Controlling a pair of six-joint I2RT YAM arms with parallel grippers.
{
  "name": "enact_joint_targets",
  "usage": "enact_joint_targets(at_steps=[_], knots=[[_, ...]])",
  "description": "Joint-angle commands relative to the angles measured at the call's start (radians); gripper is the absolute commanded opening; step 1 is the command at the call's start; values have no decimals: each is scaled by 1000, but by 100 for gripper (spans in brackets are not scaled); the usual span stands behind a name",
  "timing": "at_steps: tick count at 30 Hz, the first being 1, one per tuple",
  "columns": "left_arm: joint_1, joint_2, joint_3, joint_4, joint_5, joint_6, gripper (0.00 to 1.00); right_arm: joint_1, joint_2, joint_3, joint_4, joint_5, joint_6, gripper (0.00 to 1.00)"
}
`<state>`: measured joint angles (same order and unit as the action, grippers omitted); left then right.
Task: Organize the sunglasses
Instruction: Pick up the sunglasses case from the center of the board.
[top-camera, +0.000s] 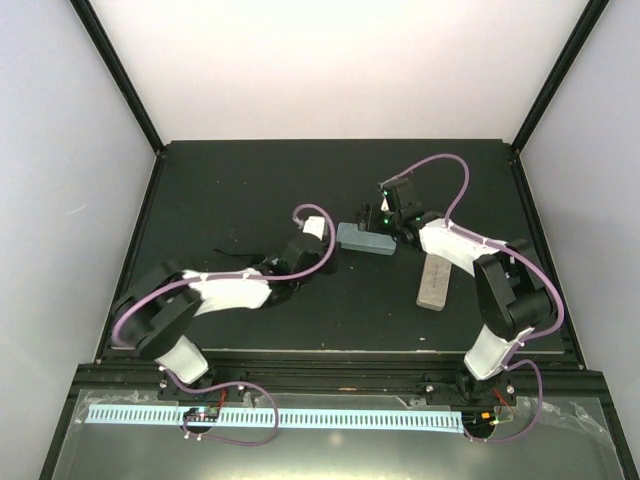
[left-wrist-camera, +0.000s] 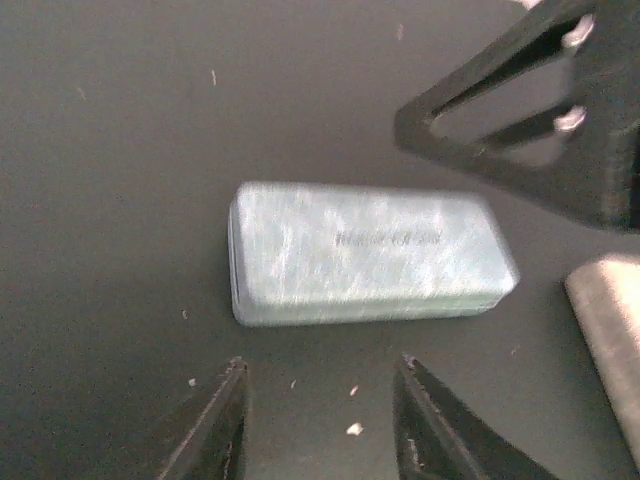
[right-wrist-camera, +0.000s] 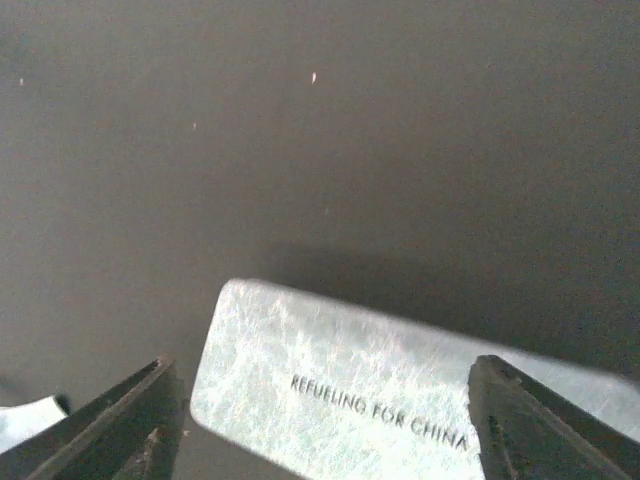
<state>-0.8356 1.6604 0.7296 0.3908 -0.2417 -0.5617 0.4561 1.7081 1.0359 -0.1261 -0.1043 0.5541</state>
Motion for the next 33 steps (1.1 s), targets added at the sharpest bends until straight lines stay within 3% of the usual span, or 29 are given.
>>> enact_joint_targets(at_steps=[1, 4, 9, 15, 22, 26, 33], knots=[[8, -211, -7, -179, -90, -9, 47, -29, 30, 77, -46, 106, -73, 86], [34, -348, -10, -313, -115, -35, 61, -69, 86, 134, -70, 50, -103, 94], [85, -560, -29, -437, -54, -20, 75, -123, 174, 188, -88, -100, -137, 97], [132, -751, -97, -450, 51, -8, 80, -127, 182, 100, -28, -264, -128, 93], [166, -848, -111, -522, 80, 20, 81, -92, 72, -75, 57, -340, -85, 91], [173, -859, -119, -538, 81, 15, 81, -24, 28, -120, 42, -271, -93, 91], [181, -864, -131, -544, 87, 4, 81, 147, 45, -35, -155, 212, -135, 95]])
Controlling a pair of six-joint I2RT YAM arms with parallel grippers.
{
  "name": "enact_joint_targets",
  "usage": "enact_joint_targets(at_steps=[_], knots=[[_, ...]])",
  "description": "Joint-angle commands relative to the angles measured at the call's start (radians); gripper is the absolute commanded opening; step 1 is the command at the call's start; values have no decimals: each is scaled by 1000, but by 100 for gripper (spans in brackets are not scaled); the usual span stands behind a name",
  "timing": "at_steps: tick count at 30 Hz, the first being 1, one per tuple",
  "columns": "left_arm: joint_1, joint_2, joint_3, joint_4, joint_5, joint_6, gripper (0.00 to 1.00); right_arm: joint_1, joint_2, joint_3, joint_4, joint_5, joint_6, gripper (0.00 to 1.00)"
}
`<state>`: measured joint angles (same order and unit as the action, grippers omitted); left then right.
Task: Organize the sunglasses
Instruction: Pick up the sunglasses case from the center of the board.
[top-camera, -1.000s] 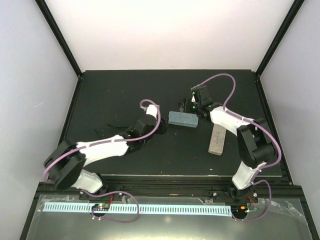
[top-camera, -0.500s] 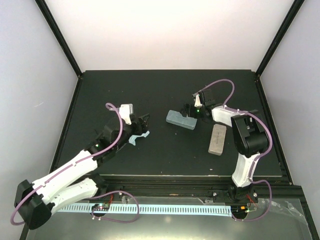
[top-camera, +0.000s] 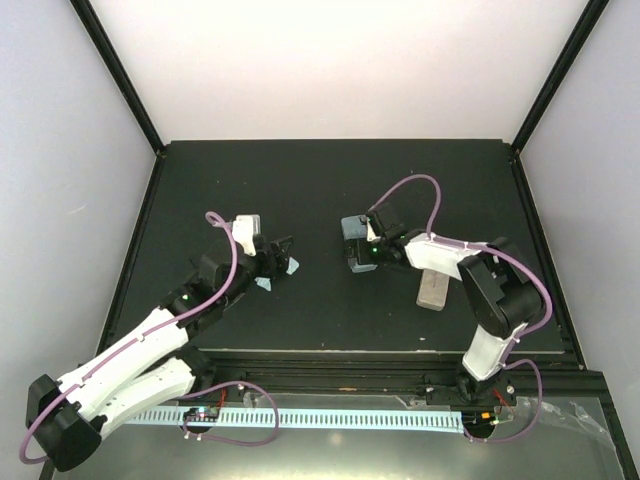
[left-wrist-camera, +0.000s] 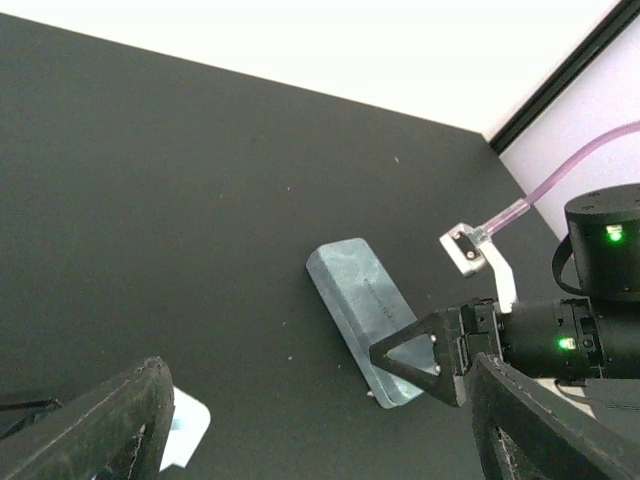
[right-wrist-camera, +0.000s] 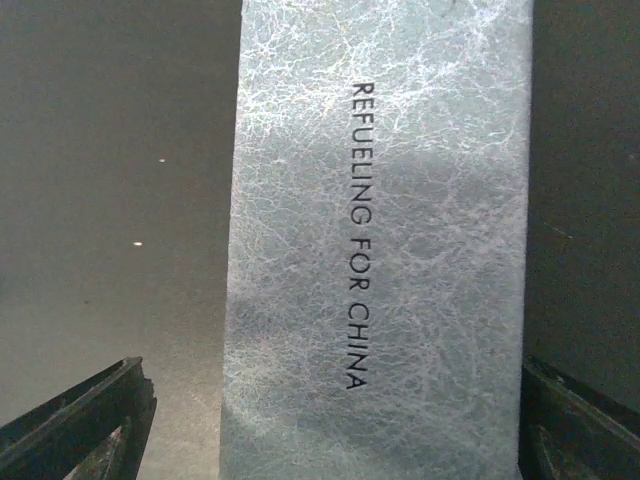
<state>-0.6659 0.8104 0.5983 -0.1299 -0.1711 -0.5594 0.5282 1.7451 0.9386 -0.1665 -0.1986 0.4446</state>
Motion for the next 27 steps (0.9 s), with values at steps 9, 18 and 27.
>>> enact_joint_targets(at_steps=[9, 18, 27], knots=[[17, -6, -9, -25, 13, 0, 82, 206, 93, 82, -175, 553, 112, 92], [23, 6, -11, -19, 19, -3, 82, 206, 84, 71, -154, 576, 190, 62], [26, 14, -12, -30, 29, -4, 82, 101, 126, 208, -164, 564, 121, 59]])
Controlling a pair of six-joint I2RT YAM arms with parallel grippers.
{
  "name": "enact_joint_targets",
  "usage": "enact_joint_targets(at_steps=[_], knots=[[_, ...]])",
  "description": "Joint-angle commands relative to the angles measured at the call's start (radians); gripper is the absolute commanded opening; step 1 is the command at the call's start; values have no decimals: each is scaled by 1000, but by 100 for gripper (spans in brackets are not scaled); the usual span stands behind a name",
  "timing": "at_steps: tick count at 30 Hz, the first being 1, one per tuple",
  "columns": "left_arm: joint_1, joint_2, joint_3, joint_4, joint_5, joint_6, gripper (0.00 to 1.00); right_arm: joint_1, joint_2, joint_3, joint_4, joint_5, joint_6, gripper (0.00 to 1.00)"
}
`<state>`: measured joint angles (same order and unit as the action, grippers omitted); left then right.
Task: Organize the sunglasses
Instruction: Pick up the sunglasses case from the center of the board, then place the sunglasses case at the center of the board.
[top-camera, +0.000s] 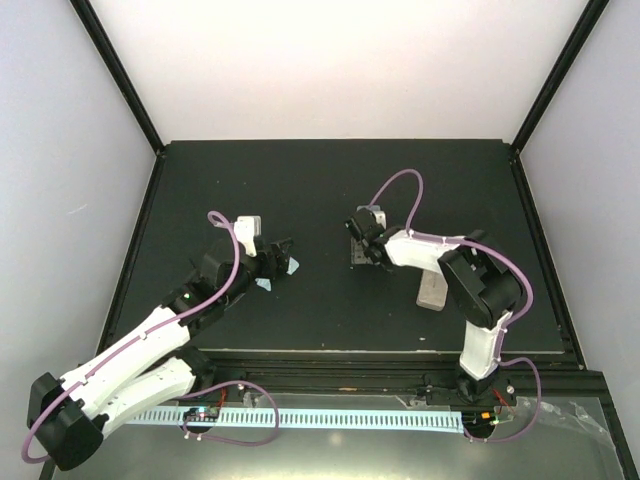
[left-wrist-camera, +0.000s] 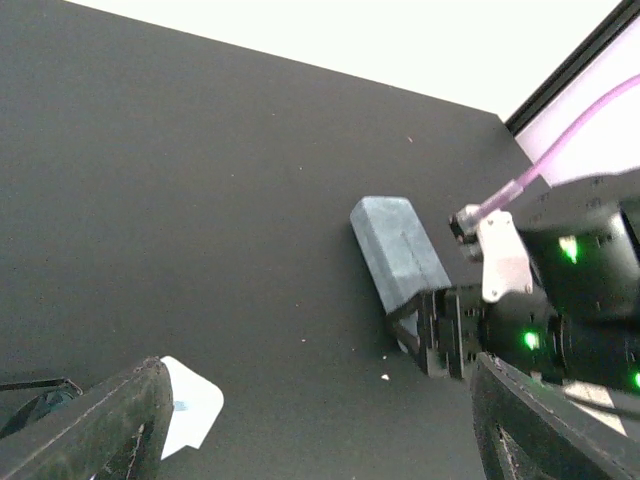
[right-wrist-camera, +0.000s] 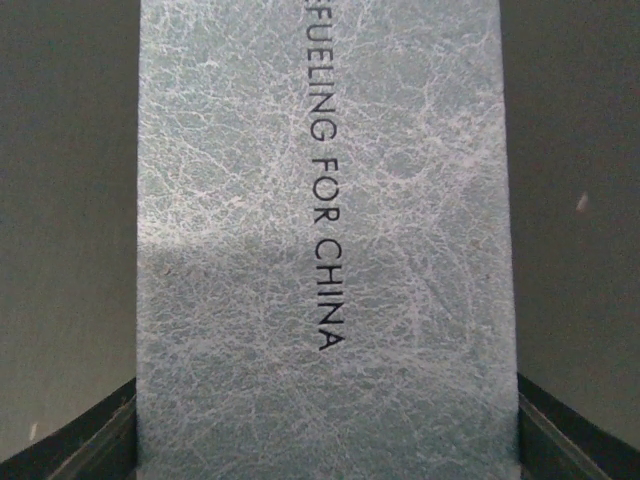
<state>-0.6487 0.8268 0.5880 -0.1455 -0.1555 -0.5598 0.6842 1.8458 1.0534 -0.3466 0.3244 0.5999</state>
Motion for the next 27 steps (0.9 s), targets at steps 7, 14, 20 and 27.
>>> enact_joint_targets(at_steps=[7, 14, 20, 27], knots=[[10, -7, -2, -13, 32, -6, 82, -162, 158, 306, -60, -38, -98, 59], [12, -1, -6, -10, 49, -9, 82, -202, 252, 423, -122, -66, -143, 60], [13, 0, -7, -11, 53, -10, 82, -205, 252, 409, -123, -87, -169, 79], [19, -14, 20, -56, 80, 22, 86, -204, 59, 254, -53, -90, -173, 100]])
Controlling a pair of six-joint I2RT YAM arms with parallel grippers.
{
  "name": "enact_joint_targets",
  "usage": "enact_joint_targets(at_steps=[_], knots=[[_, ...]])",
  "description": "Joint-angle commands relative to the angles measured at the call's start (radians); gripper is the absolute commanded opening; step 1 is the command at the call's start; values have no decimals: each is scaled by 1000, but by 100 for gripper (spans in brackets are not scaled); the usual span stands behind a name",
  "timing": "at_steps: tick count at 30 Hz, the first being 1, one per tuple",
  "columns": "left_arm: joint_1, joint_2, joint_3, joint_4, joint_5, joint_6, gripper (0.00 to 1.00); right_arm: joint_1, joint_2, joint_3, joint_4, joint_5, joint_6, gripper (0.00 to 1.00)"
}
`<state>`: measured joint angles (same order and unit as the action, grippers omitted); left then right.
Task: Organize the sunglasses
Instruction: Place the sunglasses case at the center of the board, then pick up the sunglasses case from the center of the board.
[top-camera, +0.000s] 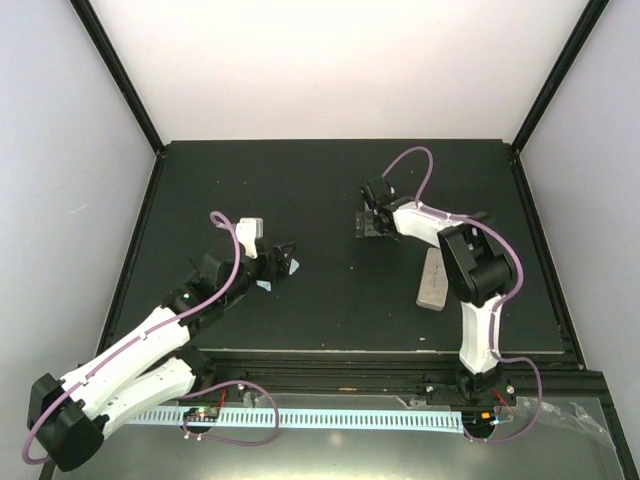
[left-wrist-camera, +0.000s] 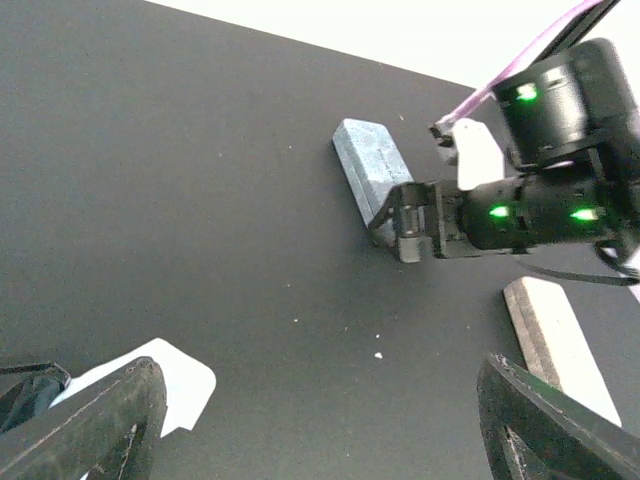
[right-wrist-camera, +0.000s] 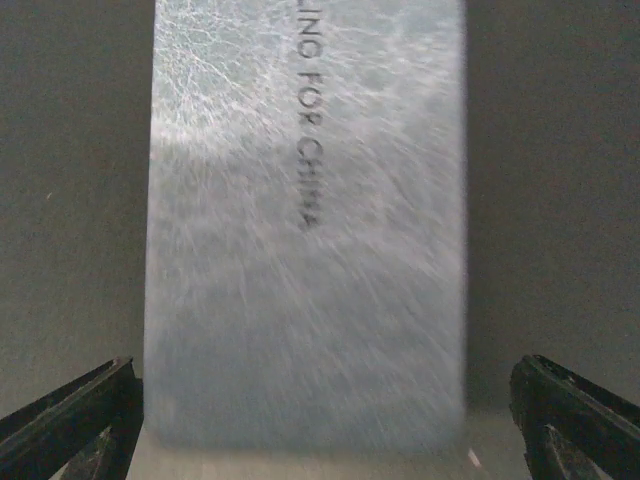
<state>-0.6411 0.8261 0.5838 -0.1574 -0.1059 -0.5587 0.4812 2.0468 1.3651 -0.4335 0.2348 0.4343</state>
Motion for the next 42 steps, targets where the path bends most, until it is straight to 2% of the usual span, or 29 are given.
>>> enact_joint_targets(at_steps=[1, 4, 7, 11, 15, 24, 27, 30, 36, 39, 42], knots=[[11, -14, 30, -53, 35, 25, 87, -1, -184, -86, 34, 8, 6, 100], [14, -25, 42, -68, 50, 32, 90, -1, -328, -218, 61, 63, 76, 100], [18, -46, 34, -60, 68, 32, 98, -1, -476, -360, 59, 166, 160, 99], [20, -72, 15, -45, 99, 34, 99, -1, -637, -522, -14, 322, 277, 99], [22, -94, -15, -13, 144, 33, 99, -4, -746, -642, -70, 354, 361, 99], [22, -95, -60, 21, 219, 16, 99, -4, -845, -807, -75, 219, 423, 97], [21, -94, -67, 22, 234, 9, 99, -4, -869, -834, -59, 176, 438, 92], [22, -96, -66, 15, 244, 4, 99, -4, -852, -843, -58, 155, 452, 88], [21, -108, -60, -10, 248, 3, 99, -4, -803, -839, -46, 123, 436, 86], [22, -111, -58, -11, 254, 1, 99, -4, -792, -836, -38, 107, 419, 77], [22, -106, -59, -5, 262, -2, 99, -3, -806, -840, -35, 97, 400, 61]])
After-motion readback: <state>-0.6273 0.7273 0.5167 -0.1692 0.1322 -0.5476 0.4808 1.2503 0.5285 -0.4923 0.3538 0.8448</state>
